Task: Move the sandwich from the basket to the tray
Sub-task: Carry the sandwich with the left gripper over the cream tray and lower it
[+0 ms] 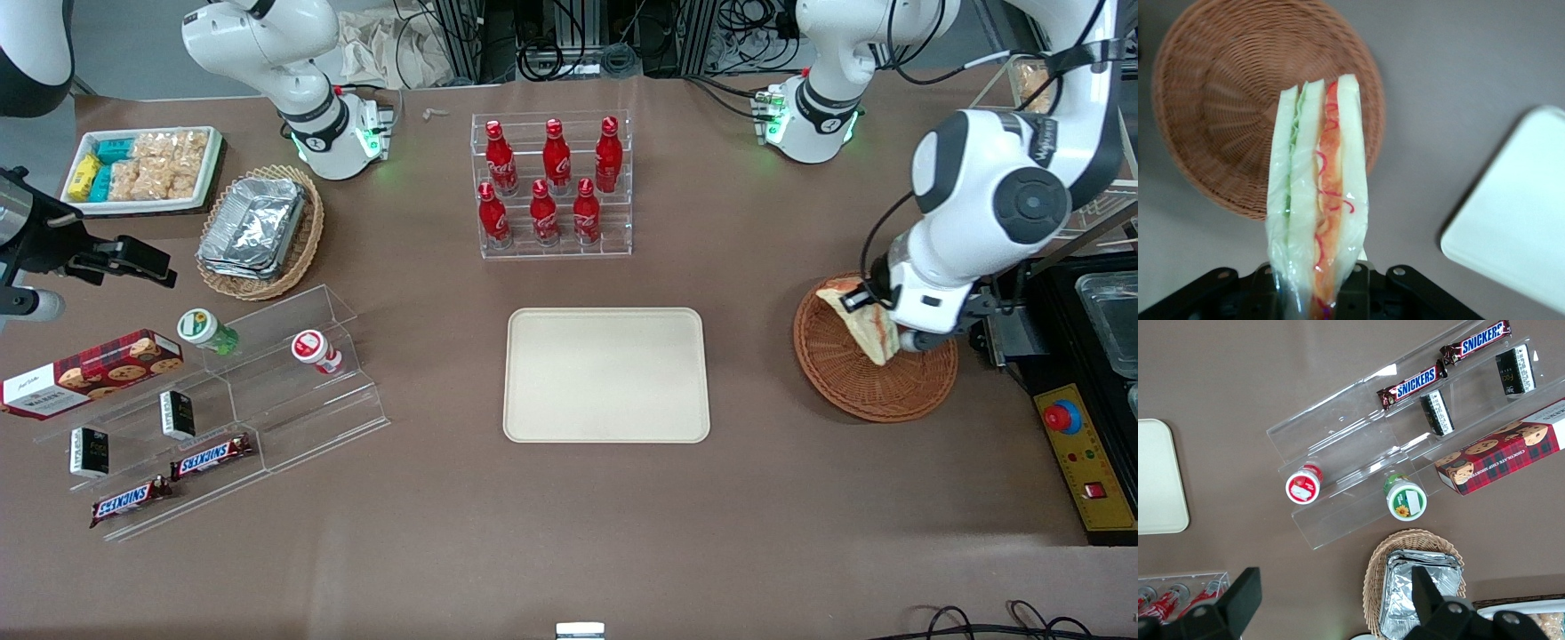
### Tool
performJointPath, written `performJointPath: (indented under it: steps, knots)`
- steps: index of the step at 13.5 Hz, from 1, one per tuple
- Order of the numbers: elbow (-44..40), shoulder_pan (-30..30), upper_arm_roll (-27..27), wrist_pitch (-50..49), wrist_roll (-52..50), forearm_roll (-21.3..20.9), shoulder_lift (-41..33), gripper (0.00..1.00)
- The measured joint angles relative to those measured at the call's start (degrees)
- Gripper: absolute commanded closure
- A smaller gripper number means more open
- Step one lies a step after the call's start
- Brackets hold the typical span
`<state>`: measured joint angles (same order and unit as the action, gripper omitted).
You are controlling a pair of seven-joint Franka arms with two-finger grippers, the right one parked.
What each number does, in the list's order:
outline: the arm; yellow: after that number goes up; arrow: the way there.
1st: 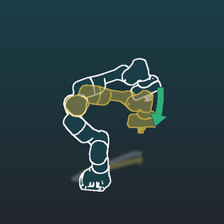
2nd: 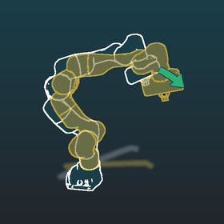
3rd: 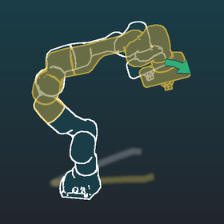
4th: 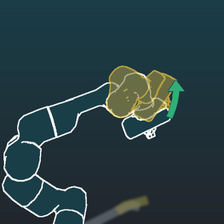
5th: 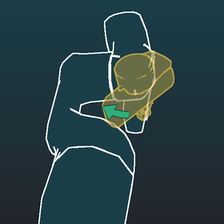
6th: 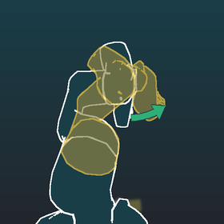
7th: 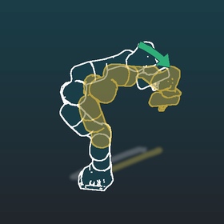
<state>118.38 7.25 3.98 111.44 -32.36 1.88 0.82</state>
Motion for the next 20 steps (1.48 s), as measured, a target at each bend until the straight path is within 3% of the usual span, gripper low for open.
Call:
performJointPath:
  steps: [6,11,20]
  knots:
    - [-1.87,0.19,8.24,0.18,13.74,-0.01,-0.62,1.00]
    - [-2.69,0.56,16.00,4.95,13.83,-0.09,4.88,1.00]
    - [-10.84,4.56,16.57,13.21,5.81,-10.08,23.72,1.00]
